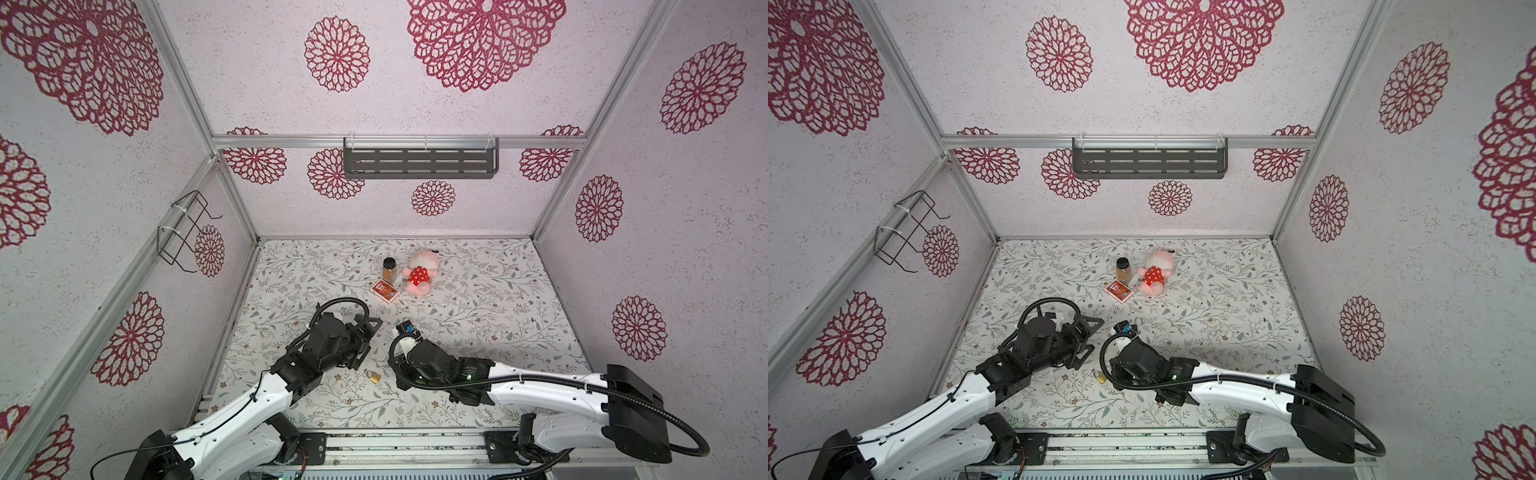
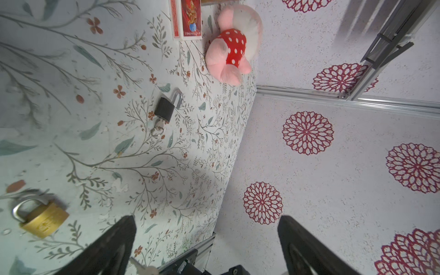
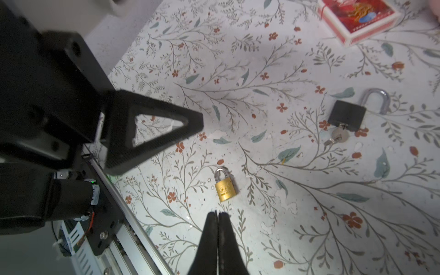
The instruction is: Unlock with the key
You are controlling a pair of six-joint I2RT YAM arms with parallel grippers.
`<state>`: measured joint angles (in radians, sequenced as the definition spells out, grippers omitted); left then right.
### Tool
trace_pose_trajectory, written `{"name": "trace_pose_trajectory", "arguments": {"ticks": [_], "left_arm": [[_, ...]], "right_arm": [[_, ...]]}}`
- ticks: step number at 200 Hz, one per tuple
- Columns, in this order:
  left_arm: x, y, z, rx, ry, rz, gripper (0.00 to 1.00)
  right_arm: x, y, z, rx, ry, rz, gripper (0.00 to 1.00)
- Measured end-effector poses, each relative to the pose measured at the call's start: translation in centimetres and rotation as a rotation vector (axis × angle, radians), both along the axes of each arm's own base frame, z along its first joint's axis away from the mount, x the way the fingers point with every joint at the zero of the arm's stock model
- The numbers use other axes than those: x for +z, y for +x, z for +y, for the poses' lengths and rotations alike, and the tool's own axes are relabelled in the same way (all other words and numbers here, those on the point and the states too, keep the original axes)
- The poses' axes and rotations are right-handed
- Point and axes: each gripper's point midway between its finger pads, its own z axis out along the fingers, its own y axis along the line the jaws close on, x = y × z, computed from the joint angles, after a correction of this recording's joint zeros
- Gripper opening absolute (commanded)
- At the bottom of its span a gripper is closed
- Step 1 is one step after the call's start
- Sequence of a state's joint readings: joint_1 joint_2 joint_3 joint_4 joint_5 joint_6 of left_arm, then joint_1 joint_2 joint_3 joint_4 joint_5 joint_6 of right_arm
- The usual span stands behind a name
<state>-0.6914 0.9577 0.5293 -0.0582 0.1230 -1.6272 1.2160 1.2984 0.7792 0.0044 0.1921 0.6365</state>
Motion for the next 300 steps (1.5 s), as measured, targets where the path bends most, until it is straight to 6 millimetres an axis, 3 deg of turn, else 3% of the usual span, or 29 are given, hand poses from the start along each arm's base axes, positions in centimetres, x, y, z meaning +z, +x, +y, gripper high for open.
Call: {"name": "trace_pose_trajectory", "arguments": {"ticks": [30,71,156,240,300], "left_arm": [[1.2,0.4,-0.7,0.02,-0.08,-0.005,0.97],[2.5,0.7,-1.2,0.044,-0.17,-0.005,0.98],[3.0,0.8,-1.4,0.055,-0.209,0.005,0.98],[4.7,0.9,-0.9,0.079,-0.253,-0.033,0.84],[4.5,0.9,-0.4,0.104,-0.246,-0.029,0.7]], "right_arm": [[2.4,1.0,0.8,-0.018,0.046,-0.066,0.0],[4.2,1.8,1.2,-0.028,0.074,-0.134,0.0],[8.1,2.9,2.4,-0.023,0.12,-0.246,0.0],[6.2,2.7,2.9,0.0,0.095,-0.231,0.0],[6.0,2.5,2.4,-0.003,0.098,-0.231,0.0]]}}
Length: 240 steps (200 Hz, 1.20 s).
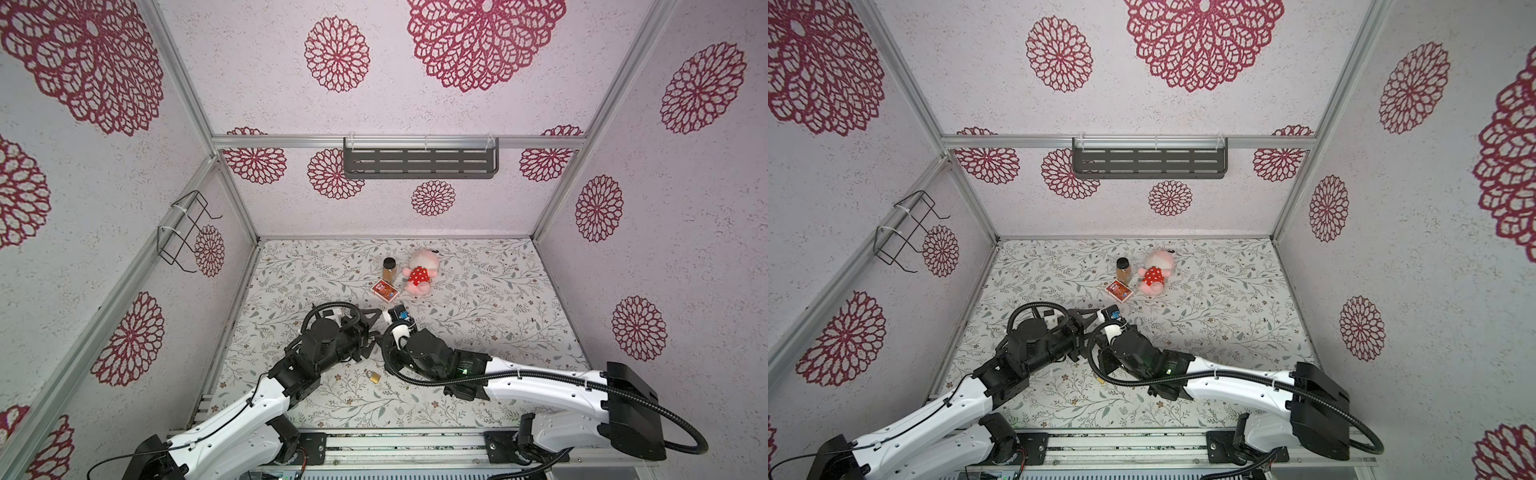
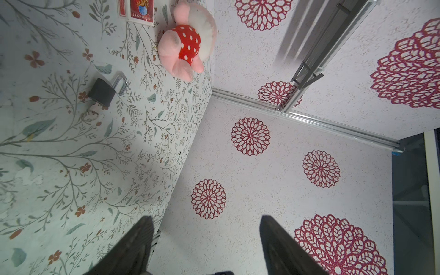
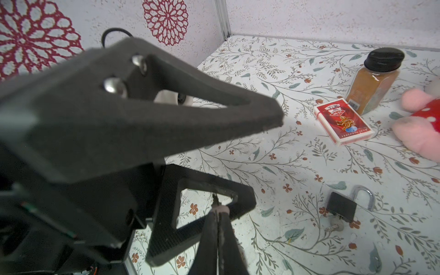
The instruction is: Unlock with the key
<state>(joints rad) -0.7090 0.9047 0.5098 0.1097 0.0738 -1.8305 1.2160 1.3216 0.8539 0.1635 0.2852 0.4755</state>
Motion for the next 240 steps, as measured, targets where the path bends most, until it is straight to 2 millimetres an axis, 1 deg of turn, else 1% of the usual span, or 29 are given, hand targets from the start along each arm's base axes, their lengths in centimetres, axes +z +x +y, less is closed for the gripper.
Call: {"name": "trace_pose_trajectory", "arguments": {"ticks": [53,92,121,140,152,187,207,240], "left_arm": [[-0.1,0.0,0.5,0.021,0.011,0.002,0.54],[-0.2,0.1,0.6,0.028,0.017,0.004,0.45],[-0.5,0.0,0.7,0.028,0.026,0.01,0.45],[-0.6,0.0,0.7,0.028,0.029,0.014,0.45],[-0.6,0.0,0.7,0.027,0.03,0.014,0.47],[-0.7,0.0,0.7,0.027,0.034,0.018,0.49],[-0.7,0.0,0.7,0.026,0.033,0.018,0.49],[-0.8,-0.1,0.7,0.024,0.033,0.02,0.5]], "right_arm": [[-0.3,0.0,-0.4,-0.009,-0.004,0.004,0.0],[0.1,0.0,-0.5,-0.012,0.003,-0.001,0.0],[0.2,0.0,-0.5,-0.009,-0.001,-0.008,0.0],[0.8,0.1,-0.3,-0.006,0.004,-0.017,0.0],[1.2,0.1,-0.2,-0.005,0.01,-0.022,0.0],[2.4,1.5,-0.6,-0.026,0.018,-0.049,0.0],[2.9,1.8,-0.5,-0.026,0.021,-0.061,0.0],[2.7,1.7,0.3,0.0,0.019,-0.062,0.0]]}}
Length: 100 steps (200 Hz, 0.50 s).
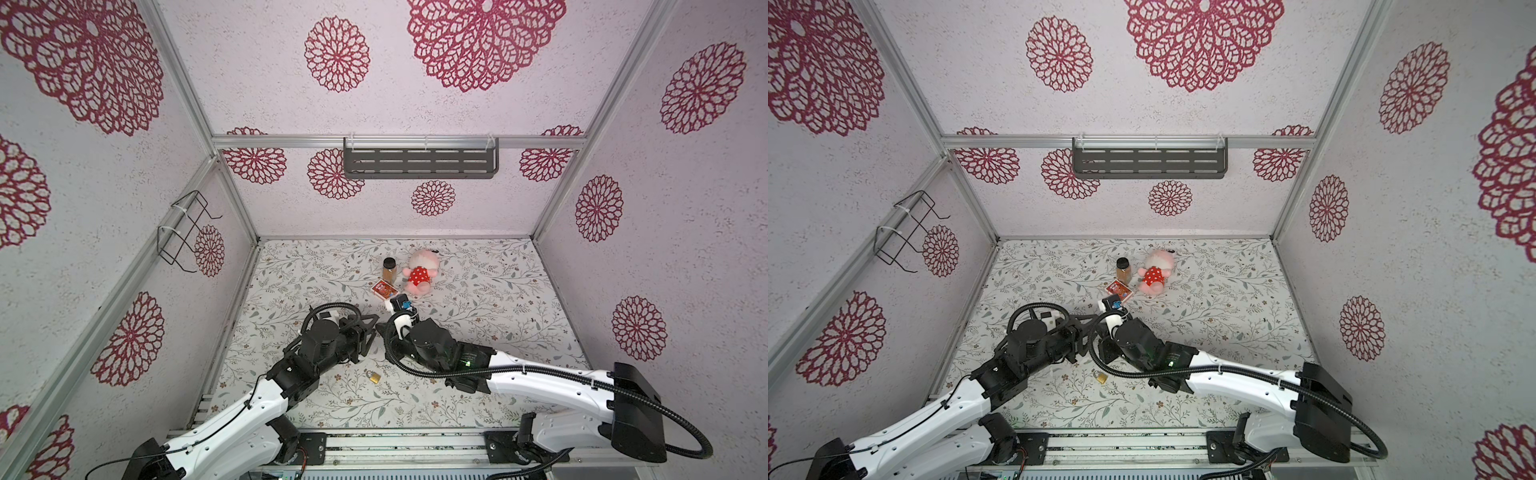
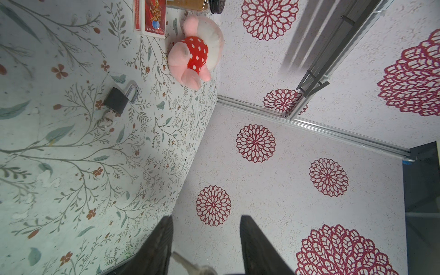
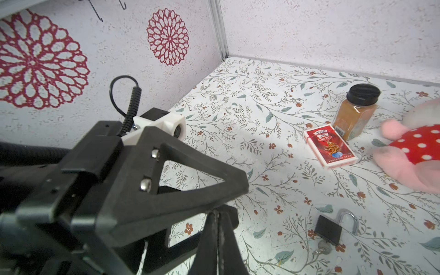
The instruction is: Unlock with the key
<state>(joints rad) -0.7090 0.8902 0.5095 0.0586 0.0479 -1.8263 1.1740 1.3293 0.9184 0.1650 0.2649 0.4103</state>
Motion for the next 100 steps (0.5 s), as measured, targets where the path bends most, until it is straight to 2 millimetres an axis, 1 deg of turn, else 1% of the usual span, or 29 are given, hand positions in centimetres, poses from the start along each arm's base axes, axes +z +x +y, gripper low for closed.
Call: {"name": "trace_pose_trajectory", "arguments": {"ticks": [42,67,100], "left_arm": [[0.1,0.0,0.0,0.004,-0.013,0.004,0.55],[0.4,0.1,-0.1,0.004,-0.027,0.002,0.56],[0.8,0.2,-0.2,0.006,-0.043,-0.007,0.49]], "right_arm": [[0.1,-0.1,0.8,0.03,0.009,-0.007,0.0],[0.4,-0.2,1.1,0.039,0.023,-0.015,0.0],[0.6,-0.4,1.4,0.054,0.038,-0.014,0.0]]}}
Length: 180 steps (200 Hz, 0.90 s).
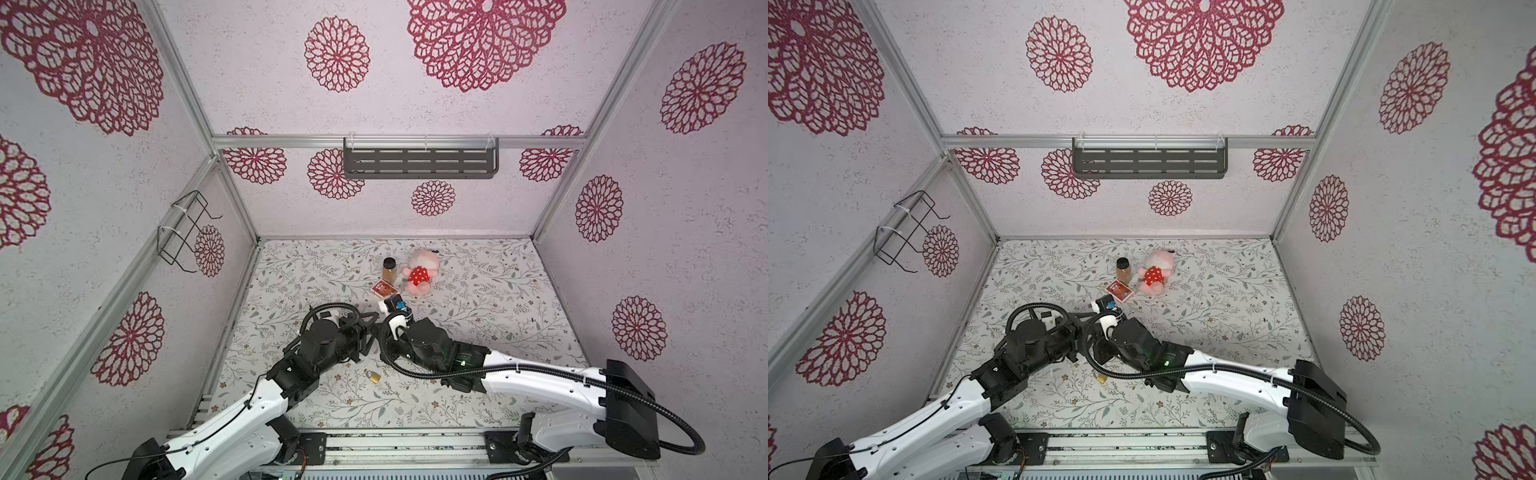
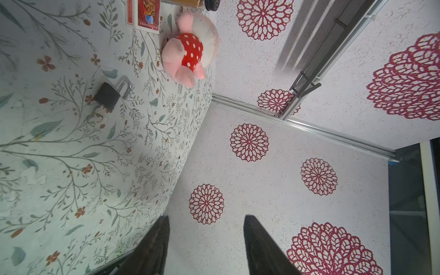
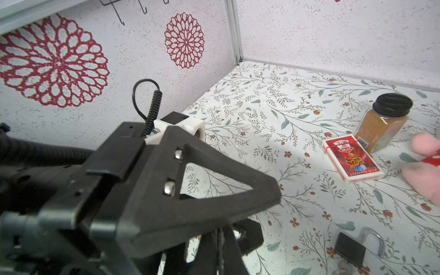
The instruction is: Unlock with the key
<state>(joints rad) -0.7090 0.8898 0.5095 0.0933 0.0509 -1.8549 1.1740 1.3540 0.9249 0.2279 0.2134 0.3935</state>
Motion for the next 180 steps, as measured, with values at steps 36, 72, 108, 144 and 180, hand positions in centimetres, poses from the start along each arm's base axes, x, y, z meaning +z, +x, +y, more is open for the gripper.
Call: {"name": "trace_pose_trajectory", "arguments": {"ticks": [36,72,108,144,180], "left_arm": [[0.2,0.0,0.1,0.007,-0.007,0.0,0.4],[0.0,0.0,0.2,0.015,-0.007,0.006,0.3],[0.0,0.1,0.4,0.023,-0.011,0.007,0.27],[0.0,0.1,0.6,0.036,-0.012,0.007,0.24],[-0.3,0.0,0.9,0.043,-0.002,0.015,0.19]], "right_arm": [[-0.4,-0.2,0.0,0.006,0.009,0.007,0.0],[-1.0,-0.2,-0.2,0.004,0.002,0.012,0.0],[-0.5,-0.3,-0.6,0.002,0.014,0.006,0.0],[-0.3,-0.4,-0.8,-0.002,0.019,0.003,0.0],[-0.2,-0.2,-1.0,-0.014,0.019,-0.001,0.0]]}}
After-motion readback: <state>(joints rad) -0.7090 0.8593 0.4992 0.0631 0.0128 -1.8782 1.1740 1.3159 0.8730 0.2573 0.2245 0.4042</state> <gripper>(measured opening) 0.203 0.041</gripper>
